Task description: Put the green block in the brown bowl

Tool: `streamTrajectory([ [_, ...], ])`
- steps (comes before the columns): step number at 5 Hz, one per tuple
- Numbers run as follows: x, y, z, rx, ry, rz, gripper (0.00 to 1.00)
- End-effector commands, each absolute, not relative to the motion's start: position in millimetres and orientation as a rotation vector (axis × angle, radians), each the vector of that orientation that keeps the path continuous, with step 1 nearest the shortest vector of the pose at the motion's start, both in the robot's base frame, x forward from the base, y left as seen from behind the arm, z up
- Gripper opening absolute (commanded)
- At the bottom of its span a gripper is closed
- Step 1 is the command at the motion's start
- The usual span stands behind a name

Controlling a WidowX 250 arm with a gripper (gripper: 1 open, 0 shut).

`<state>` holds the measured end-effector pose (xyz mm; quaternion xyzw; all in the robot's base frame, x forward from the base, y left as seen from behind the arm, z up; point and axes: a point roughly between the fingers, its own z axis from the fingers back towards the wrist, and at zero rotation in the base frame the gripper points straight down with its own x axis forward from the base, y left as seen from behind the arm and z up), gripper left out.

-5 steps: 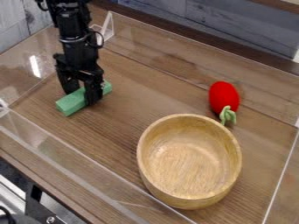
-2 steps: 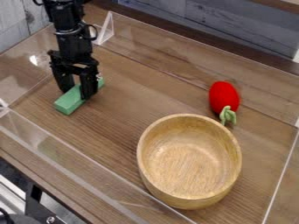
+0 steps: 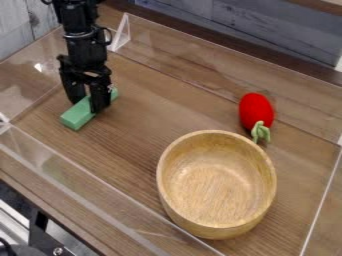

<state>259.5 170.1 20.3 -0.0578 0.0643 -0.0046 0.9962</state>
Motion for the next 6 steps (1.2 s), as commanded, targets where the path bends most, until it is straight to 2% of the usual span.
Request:
streamTrajectory([
  [1,252,189,28.4,-0.11,0.107,-0.004,1.0],
  [3,261,181,36.6,-0.134,0.106,0.131,1.0],
  [5,267,156,44.1,-0.133,0.122,0.033,1.0],
  [6,262,151,43.6,-0.138,0.126,0.022,0.0],
])
